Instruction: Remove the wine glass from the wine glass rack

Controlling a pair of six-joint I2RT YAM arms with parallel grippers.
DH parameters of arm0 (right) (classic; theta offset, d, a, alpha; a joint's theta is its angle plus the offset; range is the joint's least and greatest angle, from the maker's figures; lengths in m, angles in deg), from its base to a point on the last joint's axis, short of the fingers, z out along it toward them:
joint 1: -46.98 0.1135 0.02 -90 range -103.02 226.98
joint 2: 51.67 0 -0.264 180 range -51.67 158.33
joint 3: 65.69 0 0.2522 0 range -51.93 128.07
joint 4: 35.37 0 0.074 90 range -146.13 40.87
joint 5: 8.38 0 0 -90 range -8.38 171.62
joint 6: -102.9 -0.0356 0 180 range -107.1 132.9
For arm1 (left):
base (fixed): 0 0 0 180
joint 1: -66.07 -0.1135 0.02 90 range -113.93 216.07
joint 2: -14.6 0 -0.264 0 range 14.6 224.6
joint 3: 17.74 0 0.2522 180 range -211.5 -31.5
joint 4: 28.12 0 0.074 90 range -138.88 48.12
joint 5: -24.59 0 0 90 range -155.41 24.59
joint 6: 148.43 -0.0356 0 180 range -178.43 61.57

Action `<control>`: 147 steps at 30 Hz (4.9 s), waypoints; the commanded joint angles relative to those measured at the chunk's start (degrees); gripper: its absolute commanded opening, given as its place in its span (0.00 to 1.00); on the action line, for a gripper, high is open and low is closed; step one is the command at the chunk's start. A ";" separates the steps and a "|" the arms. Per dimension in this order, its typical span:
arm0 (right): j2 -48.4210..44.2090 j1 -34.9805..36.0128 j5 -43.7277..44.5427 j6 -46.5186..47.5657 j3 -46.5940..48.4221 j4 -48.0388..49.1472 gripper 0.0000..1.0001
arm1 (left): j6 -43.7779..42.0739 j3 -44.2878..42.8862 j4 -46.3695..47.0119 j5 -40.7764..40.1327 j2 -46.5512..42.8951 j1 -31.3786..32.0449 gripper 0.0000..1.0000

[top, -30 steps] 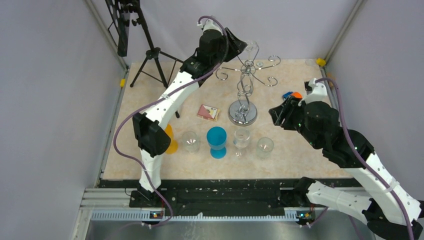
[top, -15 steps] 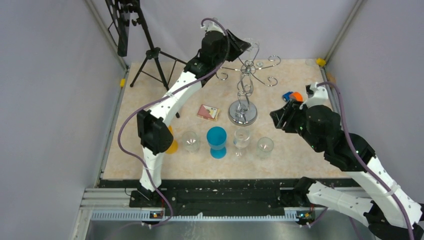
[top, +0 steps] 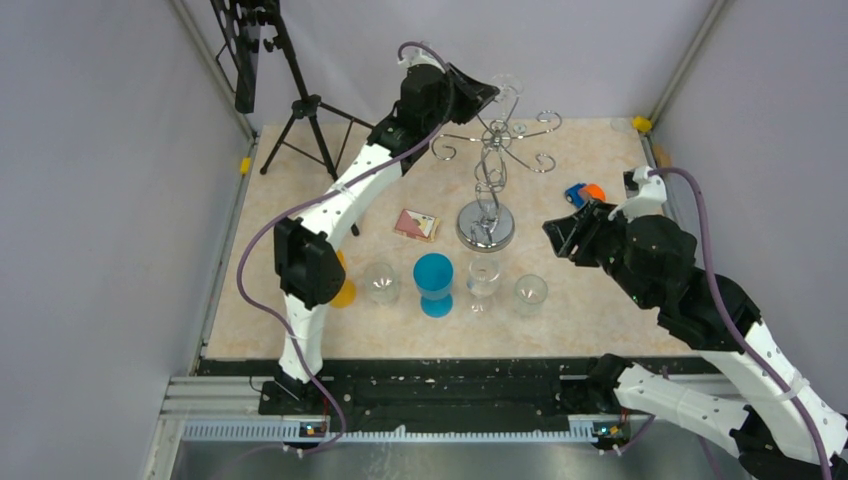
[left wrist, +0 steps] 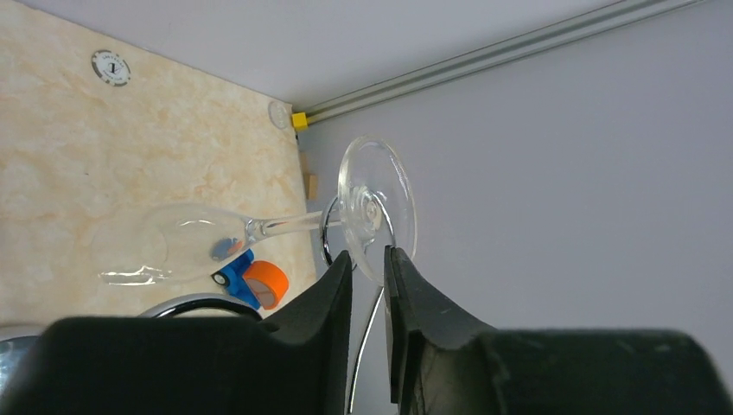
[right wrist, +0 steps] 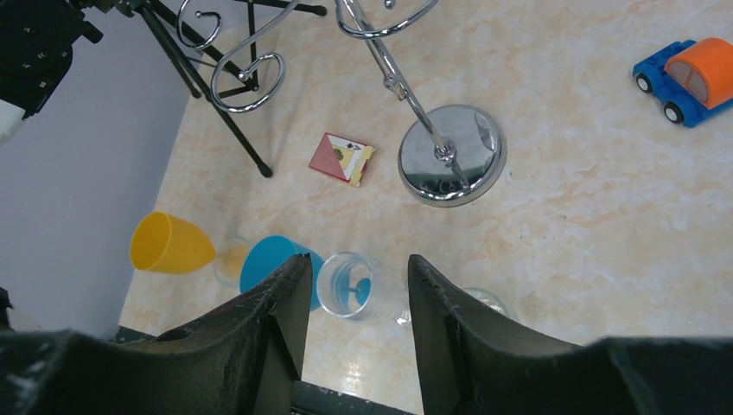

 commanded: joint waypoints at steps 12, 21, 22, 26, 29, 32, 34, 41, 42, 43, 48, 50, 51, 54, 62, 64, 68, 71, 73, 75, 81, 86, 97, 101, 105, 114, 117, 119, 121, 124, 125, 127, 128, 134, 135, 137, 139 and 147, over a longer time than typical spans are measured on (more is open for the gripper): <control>0.26 -0.50 -0.56 -0.41 -1.13 3.50 0.46 | 12.95 1.34 7.35 6.56 1.10 -1.85 0.25; 0.20 -0.53 -0.20 -0.30 -1.10 4.22 0.45 | 12.29 0.35 3.27 4.85 1.31 -2.03 0.21; 0.25 -0.51 -0.16 -0.23 -1.07 4.23 0.45 | 12.49 0.23 3.35 4.90 1.50 -2.05 0.20; 0.56 -0.53 -0.42 -0.22 -0.86 4.34 0.45 | 12.94 -0.37 3.44 4.90 2.13 -2.06 0.09; 0.50 -0.51 -0.51 -0.31 -0.86 4.19 0.45 | 12.98 -0.37 3.89 5.03 1.86 -2.16 0.00; 0.44 -0.53 -0.47 -0.39 -0.85 4.23 0.45 | 12.89 -0.20 4.61 5.46 1.12 -2.19 0.00; 0.35 -0.49 -0.40 -0.45 -0.86 4.21 0.45 | 12.89 0.08 5.54 5.76 0.43 -2.23 0.00; 0.27 -0.53 -0.29 -0.37 -0.81 4.28 0.45 | 13.25 0.82 10.51 8.15 -1.73 -2.34 0.00; 0.30 -0.49 -0.24 -0.40 -0.92 4.39 0.45 | 13.18 0.49 11.13 8.96 -1.60 -2.31 0.00; 0.30 -0.53 -0.21 -0.39 -0.97 4.36 0.45 | 13.16 -0.05 11.30 9.78 -1.38 -2.30 0.00; 0.33 -0.45 -0.29 -0.38 -1.14 4.40 0.45 | 13.85 -0.51 11.66 12.59 -1.23 -2.34 0.00; 0.15 -0.52 -0.29 -0.44 -1.13 4.30 0.45 | 13.99 -0.27 11.69 13.38 -1.35 -2.30 0.00; 0.14 -0.53 -0.29 -0.50 -1.22 4.33 0.45 | 14.03 -0.17 11.85 13.77 -1.44 -2.30 0.00; -0.20 -0.52 -0.21 -0.77 -1.37 4.22 0.45 | 14.20 -0.17 12.69 16.18 -1.25 -2.32 0.00; -0.53 -0.53 -0.03 -1.18 -1.67 4.30 0.45 | 11.94 4.98 12.80 17.79 -4.92 -2.63 0.00; -0.44 -0.52 -0.11 -1.27 -1.76 4.44 0.45 | 11.23 5.90 12.65 18.23 -5.93 -2.86 0.00; -0.42 -0.52 -0.20 -1.34 -2.10 4.83 0.45 | 9.52 7.28 11.69 18.19 -7.91 -3.68 0.00; -0.40 -0.53 -0.19 -1.49 -2.24 5.13 0.44 | 8.66 8.73 11.38 17.51 -9.50 -4.40 0.00; -0.36 -0.52 -0.02 -1.59 -2.55 5.24 0.44 | 8.92 10.18 12.44 16.99 -10.52 -5.13 0.00; -0.25 -0.50 -0.10 -1.84 -2.73 5.33 0.44 | 8.88 10.44 12.62 16.94 -11.02 -5.58 0.00; -0.14 -0.46 -0.20 -2.12 -2.91 5.76 0.44 | 7.85 10.00 12.05 16.05 -11.35 -7.10 0.00; -0.43 -0.51 -0.18 -2.38 -3.15 6.12 0.44 | 7.01 9.67 13.91 15.25 -11.43 -8.79 0.00; -1.02 -0.52 -0.74 -2.11 -3.61 8.86 0.49 | 7.45 5.58 18.25 21.42 -10.96 -11.09 0.00; -0.94 -0.53 -1.82 -1.23 -3.52 10.78 0.50 | 5.84 5.46 17.53 21.75 -12.91 -12.23 0.00; -0.63 -0.51 -3.88 0.20 -3.72 13.56 0.52 | 3.20 5.77 15.19 22.15 -15.70 -12.99 0.00; 4.07 -0.53 -15.04 7.08 -2.85 26.16 0.56 | -2.44 7.93 9.28 22.30 -23.86 -14.17 0.00; 6.31 -0.47 -17.85 8.29 -2.34 29.92 0.56 | -2.81 11.60 9.75 22.77 -27.88 -14.62 0.00; 8.06 -0.47 -21.11 10.14 -1.73 32.98 0.57 | -2.96 16.14 10.69 23.62 -31.86 -14.97 0.00; 10.53 -0.52 -26.93 14.24 -0.71 35.87 0.57 | -3.56 19.80 10.20 24.21 -35.56 -15.33 0.00; 15.57 -0.51 -34.01 19.41 2.35 38.50 0.57 | -5.12 24.18 8.24 24.58 -41.27 -15.63 0.00; 17.54 -0.51 -36.16 20.56 3.42 39.76 0.57 | -5.86 25.34 6.52 24.67 -43.10 -15.65 0.00; 19.46 -0.50 -38.90 22.05 4.22 44.67 0.57 | -6.71 27.41 3.98 24.71 -46.85 -15.74 0.00; 20.20 -0.53 -39.73 22.41 4.08 47.70 0.57 | -6.78 28.53 3.13 24.84 -48.54 -15.74 0.00; 23.10 -0.51 -41.06 24.47 0.22 65.25 0.55 | -6.26 34.28 -2.36 24.23 -58.56 -15.74 0.00; 23.40 -0.53 -41.22 24.88 -0.83 68.73 0.55 | -5.95 35.27 -2.89 24.20 -60.34 -15.75 0.00; 24.38 -0.46 -42.40 26.27 -2.60 75.04 0.55 | -4.94 36.14 -4.06 24.62 -62.34 -15.79 0.00; 25.74 -0.52 -44.15 27.58 -3.73 80.41 0.54 | -3.82 36.54 -5.45 25.76 -63.58 -15.74 0.00; 31.32 1.09 -52.43 31.89 -4.30 93.64 0.53 | -1.45 38.07 -11.14 28.92 -67.67 -15.74 0.00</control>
